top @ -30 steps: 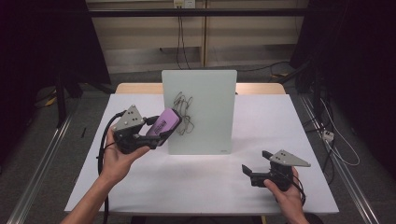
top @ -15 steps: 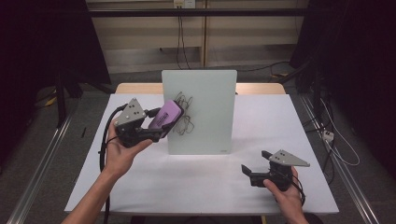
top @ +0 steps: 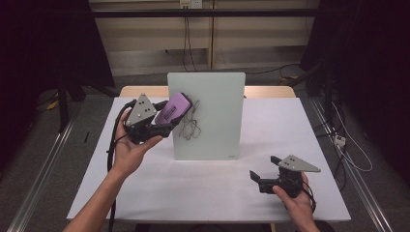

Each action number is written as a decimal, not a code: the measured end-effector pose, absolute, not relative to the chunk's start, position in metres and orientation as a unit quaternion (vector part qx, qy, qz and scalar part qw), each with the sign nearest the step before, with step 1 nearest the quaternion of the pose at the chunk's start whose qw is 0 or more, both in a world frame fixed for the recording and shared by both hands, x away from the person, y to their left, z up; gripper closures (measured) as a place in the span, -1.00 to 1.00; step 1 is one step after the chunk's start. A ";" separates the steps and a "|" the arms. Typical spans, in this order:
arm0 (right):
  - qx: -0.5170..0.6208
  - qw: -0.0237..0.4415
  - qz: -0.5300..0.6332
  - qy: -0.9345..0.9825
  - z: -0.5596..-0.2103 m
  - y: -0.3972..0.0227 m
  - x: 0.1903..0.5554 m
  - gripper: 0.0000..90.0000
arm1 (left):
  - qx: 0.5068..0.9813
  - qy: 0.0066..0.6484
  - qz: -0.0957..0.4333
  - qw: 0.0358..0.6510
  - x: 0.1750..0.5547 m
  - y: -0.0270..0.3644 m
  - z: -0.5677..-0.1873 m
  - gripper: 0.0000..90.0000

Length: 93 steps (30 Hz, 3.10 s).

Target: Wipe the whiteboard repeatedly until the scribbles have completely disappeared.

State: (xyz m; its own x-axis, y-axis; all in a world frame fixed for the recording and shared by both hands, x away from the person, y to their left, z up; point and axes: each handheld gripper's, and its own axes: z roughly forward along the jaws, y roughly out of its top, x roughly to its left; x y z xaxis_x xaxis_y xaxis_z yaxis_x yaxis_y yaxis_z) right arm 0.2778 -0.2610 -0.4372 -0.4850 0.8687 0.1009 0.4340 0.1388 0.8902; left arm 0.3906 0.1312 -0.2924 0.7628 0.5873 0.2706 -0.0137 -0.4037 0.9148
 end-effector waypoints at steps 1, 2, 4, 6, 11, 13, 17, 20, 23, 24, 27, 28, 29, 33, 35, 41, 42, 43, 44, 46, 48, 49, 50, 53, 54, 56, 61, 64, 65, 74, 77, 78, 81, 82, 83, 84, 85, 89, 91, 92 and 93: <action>0.453 0.229 0.475 0.719 -0.437 -0.261 0.278 -0.90 | 0.783 0.181 0.306 0.510 0.390 0.129 -0.291 -0.09; 0.453 0.229 0.475 0.719 -0.437 -0.261 0.278 -0.90 | 0.781 0.180 0.314 0.508 0.391 0.128 -0.290 -0.09; 0.453 0.229 0.475 0.719 -0.437 -0.261 0.278 -0.90 | 0.783 0.177 0.318 0.506 0.392 0.125 -0.289 -0.09; 0.453 0.229 0.475 0.719 -0.437 -0.261 0.278 -0.90 | 0.782 0.175 0.320 0.505 0.394 0.123 -0.288 -0.09; 0.452 0.229 0.475 0.720 -0.437 -0.261 0.278 -0.90 | 0.784 0.180 0.321 0.500 0.400 0.119 -0.289 -0.09; 0.452 0.228 0.475 0.720 -0.437 -0.261 0.277 -0.90 | 0.783 0.185 0.319 0.501 0.405 0.119 -0.291 -0.09; 0.452 0.228 0.475 0.720 -0.437 -0.261 0.277 -0.90 | 0.781 0.197 0.318 0.500 0.412 0.118 -0.293 -0.09; 0.453 0.227 0.475 0.720 -0.437 -0.261 0.278 -0.90 | 0.780 0.204 0.320 0.498 0.417 0.117 -0.293 -0.09; 0.453 0.225 0.475 0.720 -0.437 -0.261 0.278 -0.90 | 0.781 0.202 0.328 0.492 0.418 0.115 -0.292 -0.09; 0.453 0.225 0.475 0.720 -0.437 -0.261 0.278 -0.90 | 0.781 0.201 0.329 0.491 0.418 0.115 -0.292 -0.09; 0.453 0.225 0.475 0.720 -0.437 -0.261 0.278 -0.90 | 0.785 0.199 0.332 0.484 0.419 0.112 -0.293 -0.09; 0.453 0.225 0.476 0.720 -0.437 -0.261 0.277 -0.90 | 0.786 0.199 0.332 0.483 0.420 0.112 -0.293 -0.09; 0.453 0.224 0.475 0.720 -0.437 -0.261 0.277 -0.90 | 0.787 0.197 0.331 0.482 0.421 0.111 -0.294 -0.09; 0.453 0.224 0.476 0.720 -0.437 -0.261 0.277 -0.90 | 0.788 0.196 0.334 0.479 0.423 0.110 -0.296 -0.09; 0.453 0.224 0.476 0.719 -0.437 -0.261 0.278 -0.90 | 0.788 0.196 0.338 0.477 0.423 0.109 -0.296 -0.09; 0.451 0.225 0.474 0.722 -0.437 -0.260 0.278 -0.90 | 0.792 0.196 0.345 0.464 0.422 0.106 -0.296 -0.09; 0.452 0.223 0.475 0.722 -0.437 -0.260 0.277 -0.90 | 0.794 0.194 0.348 0.460 0.422 0.106 -0.297 -0.09; 0.451 0.224 0.475 0.722 -0.437 -0.260 0.277 -0.90 | 0.794 0.194 0.351 0.456 0.421 0.105 -0.297 -0.09; 0.452 0.223 0.475 0.722 -0.437 -0.260 0.277 -0.90 | 0.795 0.194 0.351 0.455 0.421 0.104 -0.297 -0.09; 0.452 0.223 0.475 0.722 -0.437 -0.260 0.278 -0.90 | 0.795 0.195 0.351 0.454 0.421 0.104 -0.297 -0.09; 0.450 0.224 0.473 0.724 -0.438 -0.260 0.278 -0.90 | 0.795 0.195 0.350 0.455 0.421 0.104 -0.297 -0.09; 0.451 0.223 0.473 0.723 -0.438 -0.260 0.278 -0.90 | 0.796 0.195 0.349 0.455 0.421 0.104 -0.296 -0.09; 0.452 0.221 0.472 0.724 -0.438 -0.260 0.278 -0.90 | 0.795 0.196 0.348 0.456 0.421 0.104 -0.296 -0.09; 0.451 0.221 0.472 0.724 -0.438 -0.260 0.278 -0.90 | 0.795 0.196 0.349 0.456 0.421 0.104 -0.296 -0.09; 0.451 0.221 0.472 0.725 -0.438 -0.260 0.278 -0.90 | 0.795 0.196 0.348 0.457 0.421 0.104 -0.296 -0.09; 0.451 0.221 0.472 0.724 -0.438 -0.260 0.278 -0.90 | 0.794 0.198 0.348 0.458 0.422 0.103 -0.296 -0.09; 0.450 0.222 0.472 0.725 -0.438 -0.260 0.278 -0.90 | 0.793 0.199 0.344 0.462 0.422 0.103 -0.296 -0.09; 0.451 0.221 0.472 0.725 -0.438 -0.260 0.278 -0.90 | 0.794 0.200 0.337 0.466 0.423 0.103 -0.297 -0.09; 0.452 0.220 0.472 0.724 -0.438 -0.259 0.278 -0.90 | 0.795 0.198 0.336 0.465 0.423 0.103 -0.298 -0.09; 0.451 0.220 0.472 0.725 -0.438 -0.259 0.278 -0.90 | 0.805 0.186 0.332 0.456 0.423 0.099 -0.304 -0.09; 0.449 0.221 0.473 0.725 -0.438 -0.259 0.278 -0.90 | 0.808 0.183 0.330 0.453 0.422 0.097 -0.309 -0.09; 0.449 0.221 0.473 0.725 -0.438 -0.259 0.278 -0.90 | 0.810 0.182 0.328 0.452 0.421 0.097 -0.310 -0.09; 0.450 0.220 0.473 0.725 -0.438 -0.259 0.278 -0.90 | 0.812 0.178 0.326 0.450 0.420 0.095 -0.315 -0.09; 0.450 0.220 0.473 0.725 -0.438 -0.259 0.278 -0.90 | 0.814 0.177 0.325 0.448 0.419 0.095 -0.316 -0.09; 0.450 0.220 0.473 0.725 -0.438 -0.259 0.278 -0.90 | 0.815 0.177 0.324 0.446 0.418 0.094 -0.318 -0.09; 0.449 0.220 0.472 0.726 -0.438 -0.259 0.278 -0.90 | 0.817 0.175 0.323 0.444 0.417 0.093 -0.319 -0.09; 0.449 0.220 0.472 0.726 -0.438 -0.259 0.278 -0.90 | 0.819 0.174 0.322 0.442 0.417 0.093 -0.321 -0.09; 0.449 0.220 0.472 0.726 -0.438 -0.259 0.278 -0.90 | 0.823 0.169 0.315 0.441 0.415 0.091 -0.326 -0.09; 0.449 0.220 0.472 0.726 -0.438 -0.259 0.278 -0.90 | 0.825 0.168 0.311 0.441 0.415 0.091 -0.328 -0.09; 0.450 0.220 0.471 0.726 -0.438 -0.259 0.278 -0.90 | 0.827 0.166 0.309 0.439 0.414 0.090 -0.329 -0.09; 0.450 0.220 0.472 0.726 -0.438 -0.259 0.278 -0.90 | 0.829 0.166 0.308 0.437 0.414 0.090 -0.330 -0.09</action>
State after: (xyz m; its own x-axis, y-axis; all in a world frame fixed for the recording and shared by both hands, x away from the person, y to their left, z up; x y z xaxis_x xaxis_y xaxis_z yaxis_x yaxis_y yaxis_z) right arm 0.2782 -0.2589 -0.4380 -0.4991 0.8602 0.1046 0.4452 0.1510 0.8826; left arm 0.4137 0.0897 -0.3298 0.7554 0.5437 0.3657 0.0048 -0.5627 0.8267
